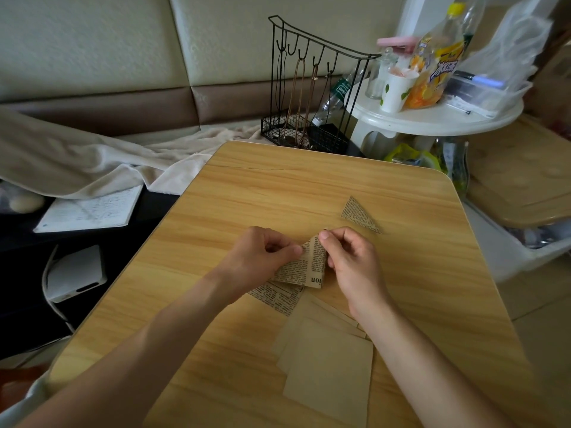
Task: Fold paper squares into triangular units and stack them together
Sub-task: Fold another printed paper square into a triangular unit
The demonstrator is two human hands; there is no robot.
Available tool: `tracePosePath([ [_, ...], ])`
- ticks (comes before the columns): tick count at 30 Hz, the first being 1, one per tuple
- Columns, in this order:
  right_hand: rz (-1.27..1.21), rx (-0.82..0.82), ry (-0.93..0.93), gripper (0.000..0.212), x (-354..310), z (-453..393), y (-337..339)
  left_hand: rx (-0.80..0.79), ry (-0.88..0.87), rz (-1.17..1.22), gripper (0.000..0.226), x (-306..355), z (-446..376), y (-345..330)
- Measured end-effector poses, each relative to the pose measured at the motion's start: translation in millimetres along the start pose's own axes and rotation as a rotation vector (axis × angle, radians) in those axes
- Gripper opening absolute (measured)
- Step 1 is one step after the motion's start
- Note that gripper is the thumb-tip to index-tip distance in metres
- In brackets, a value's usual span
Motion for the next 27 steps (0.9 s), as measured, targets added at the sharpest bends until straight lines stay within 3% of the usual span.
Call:
tracePosePath([
  [8, -0.056, 0.116, 0.012, 0.021, 1.2, -2.5, 0.1, 0.035, 0.012, -0.1, 0.011, -8.0, 2.2, 8.7],
  [17, -0.024, 0.132, 0.011, 0.021, 7.0, -5.0, 2.3, 0.129, 0.007, -0.284, 0.018, -4.6, 2.6, 17.2],
  [27, -0.012, 0.175, 0.016, 0.018, 10.0, -5.9, 4.9, 0.084, 0.005, -0.378, 0.014, -2.6, 4.5, 21.8],
])
Point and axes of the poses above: each hand's wrist, its own z-axis away from the middle knuckle, its own y-axis out of the back of the hand, x = y × z, the point moved 2 cm from there along -z, towards the middle knuckle, and after that the axes turned 13 degrees about -x, right-handed, at the moved point
